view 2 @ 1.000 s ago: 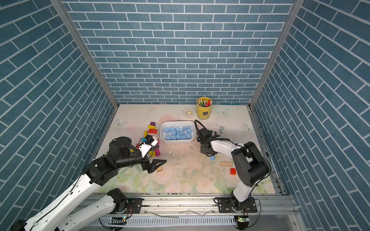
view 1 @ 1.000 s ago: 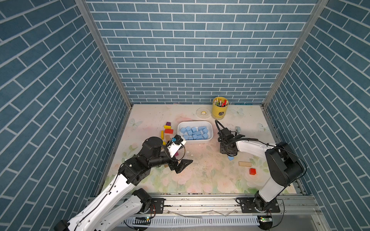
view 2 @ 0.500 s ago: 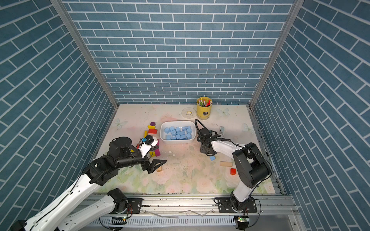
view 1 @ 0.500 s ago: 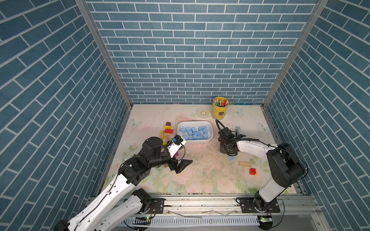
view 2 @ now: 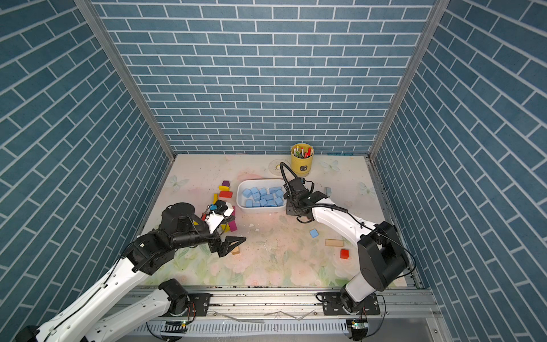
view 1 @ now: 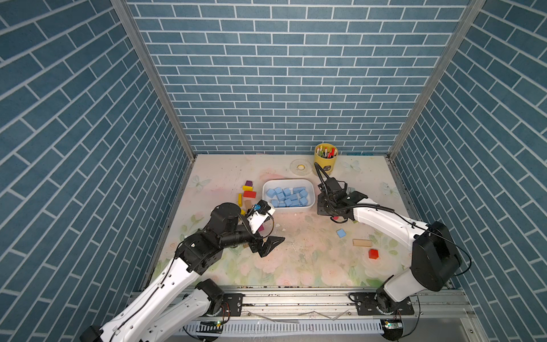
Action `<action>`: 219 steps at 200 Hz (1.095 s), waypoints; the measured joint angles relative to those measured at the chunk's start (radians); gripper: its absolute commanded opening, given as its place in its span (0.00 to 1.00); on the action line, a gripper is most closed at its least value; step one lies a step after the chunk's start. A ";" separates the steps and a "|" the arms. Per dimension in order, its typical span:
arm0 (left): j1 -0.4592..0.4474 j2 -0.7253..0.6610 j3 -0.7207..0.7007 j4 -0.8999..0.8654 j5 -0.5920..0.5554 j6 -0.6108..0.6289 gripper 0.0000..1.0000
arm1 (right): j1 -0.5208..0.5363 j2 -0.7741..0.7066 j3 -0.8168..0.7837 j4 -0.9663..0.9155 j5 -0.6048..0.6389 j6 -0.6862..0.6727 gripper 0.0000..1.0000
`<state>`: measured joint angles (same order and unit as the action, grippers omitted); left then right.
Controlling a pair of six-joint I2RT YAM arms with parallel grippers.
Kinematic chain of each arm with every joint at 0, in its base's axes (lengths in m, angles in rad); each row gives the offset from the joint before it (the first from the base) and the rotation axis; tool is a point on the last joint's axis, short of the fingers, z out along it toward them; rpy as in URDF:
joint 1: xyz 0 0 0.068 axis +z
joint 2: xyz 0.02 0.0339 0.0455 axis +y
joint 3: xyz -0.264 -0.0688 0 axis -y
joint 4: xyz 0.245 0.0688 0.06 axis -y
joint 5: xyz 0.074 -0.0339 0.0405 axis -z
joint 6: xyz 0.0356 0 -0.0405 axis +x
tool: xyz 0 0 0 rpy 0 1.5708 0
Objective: Pick out the blue building blocks
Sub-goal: Pick up the building block from the center of the board, then place the building block in the storage box.
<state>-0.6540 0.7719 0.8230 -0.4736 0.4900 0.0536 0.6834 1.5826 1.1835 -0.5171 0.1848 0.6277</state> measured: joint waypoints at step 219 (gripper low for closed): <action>0.000 -0.006 0.000 -0.001 -0.003 0.004 0.99 | 0.046 0.500 0.530 -0.153 -0.084 -0.087 0.26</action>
<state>-0.6540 0.7654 0.8230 -0.4744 0.4873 0.0574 0.7296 2.0823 1.7134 -0.6697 0.1005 0.5411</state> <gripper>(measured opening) 0.994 0.306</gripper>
